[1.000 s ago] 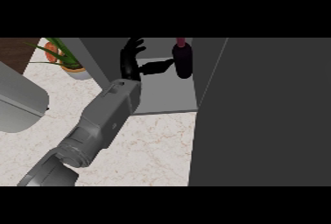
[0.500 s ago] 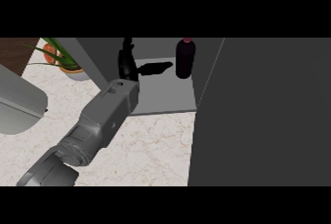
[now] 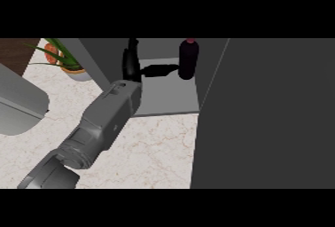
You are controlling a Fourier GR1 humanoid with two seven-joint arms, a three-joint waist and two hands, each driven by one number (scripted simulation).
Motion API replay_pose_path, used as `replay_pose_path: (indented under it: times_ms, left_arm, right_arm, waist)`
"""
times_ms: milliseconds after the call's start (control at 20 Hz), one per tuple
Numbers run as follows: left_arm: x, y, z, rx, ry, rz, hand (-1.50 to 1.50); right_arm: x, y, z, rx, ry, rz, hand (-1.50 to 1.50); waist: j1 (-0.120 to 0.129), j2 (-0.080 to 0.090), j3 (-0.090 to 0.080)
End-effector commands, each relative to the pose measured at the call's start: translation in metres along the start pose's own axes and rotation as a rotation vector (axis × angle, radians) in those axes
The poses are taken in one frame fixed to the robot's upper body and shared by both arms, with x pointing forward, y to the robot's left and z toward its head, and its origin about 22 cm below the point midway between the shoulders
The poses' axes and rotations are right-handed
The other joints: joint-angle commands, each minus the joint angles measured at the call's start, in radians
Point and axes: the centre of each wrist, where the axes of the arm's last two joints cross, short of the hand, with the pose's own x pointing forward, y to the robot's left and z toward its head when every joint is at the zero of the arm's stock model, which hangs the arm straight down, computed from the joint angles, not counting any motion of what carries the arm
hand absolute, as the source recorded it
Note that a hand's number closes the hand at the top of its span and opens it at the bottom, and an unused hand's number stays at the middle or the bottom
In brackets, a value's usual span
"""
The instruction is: Pick up the wine, place it into the cabinet and close the cabinet
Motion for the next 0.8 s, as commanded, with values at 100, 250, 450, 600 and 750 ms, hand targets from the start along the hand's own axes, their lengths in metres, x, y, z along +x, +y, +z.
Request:
replay_pose_path:
  times_ms: [100,250,450,600,750]
  left_arm:
    - [0.003,0.009,-0.006,-0.058,-0.059,0.085,-1.50]
    - [0.000,-0.001,0.004,-0.080,-0.091,0.151,-1.50]
    - [0.005,-0.006,0.006,-0.086,-0.127,0.201,-1.50]
    - [0.014,-0.004,0.004,-0.122,-0.139,0.217,-1.50]
    - [0.019,-0.020,0.019,-0.172,-0.126,0.281,-1.50]
  right_arm:
    - [0.047,0.008,0.030,0.012,-0.049,-0.027,-1.50]
    - [0.034,0.001,0.019,-0.012,-0.067,-0.028,-1.50]
    - [0.034,0.006,0.017,-0.025,-0.052,-0.029,-1.50]
    - [0.036,0.007,0.028,-0.038,-0.044,-0.029,-1.50]
    - [0.041,0.006,0.021,-0.032,-0.055,-0.009,-1.50]
  waist:
    - [0.022,-0.014,-0.002]
    - [0.041,-0.013,-0.001]
    - [0.051,-0.017,-0.001]
    - [0.058,-0.026,-0.001]
    - [0.078,-0.030,-0.001]
